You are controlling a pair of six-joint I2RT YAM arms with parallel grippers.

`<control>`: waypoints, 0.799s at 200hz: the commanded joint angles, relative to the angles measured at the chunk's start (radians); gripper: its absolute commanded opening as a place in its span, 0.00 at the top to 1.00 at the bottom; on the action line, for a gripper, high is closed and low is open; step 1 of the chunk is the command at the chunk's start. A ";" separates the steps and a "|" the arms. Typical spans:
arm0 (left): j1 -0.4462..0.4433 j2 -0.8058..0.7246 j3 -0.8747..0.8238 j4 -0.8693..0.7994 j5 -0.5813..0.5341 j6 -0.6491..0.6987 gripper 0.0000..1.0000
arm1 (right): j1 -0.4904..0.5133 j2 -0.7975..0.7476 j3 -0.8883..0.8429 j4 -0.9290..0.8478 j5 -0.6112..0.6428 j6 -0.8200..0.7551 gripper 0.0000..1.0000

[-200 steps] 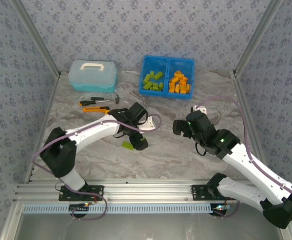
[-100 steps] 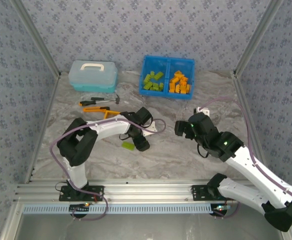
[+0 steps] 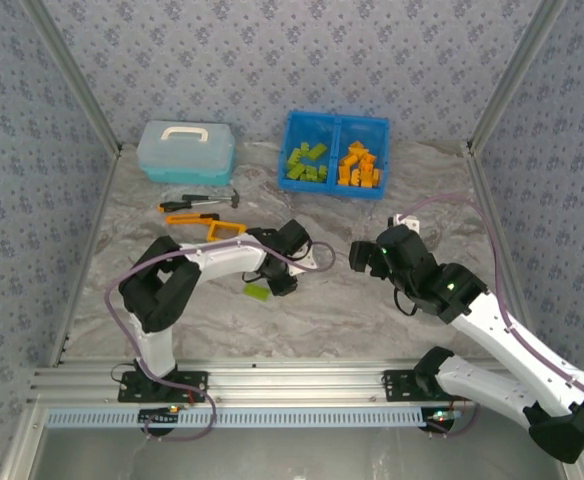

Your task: Sort the legos into containers by color

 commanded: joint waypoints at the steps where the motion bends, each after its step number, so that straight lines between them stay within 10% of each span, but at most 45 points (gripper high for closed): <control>1: -0.004 -0.062 -0.025 0.057 -0.090 -0.047 0.79 | -0.001 0.000 0.006 -0.028 0.010 0.021 0.00; 71: 0.071 -0.185 0.132 0.341 -0.056 -0.225 0.79 | 0.000 -0.002 0.012 -0.026 0.017 0.034 0.00; 160: 0.209 0.493 1.097 0.208 -0.238 -0.516 0.75 | 0.008 -0.033 0.017 -0.061 0.034 0.056 0.00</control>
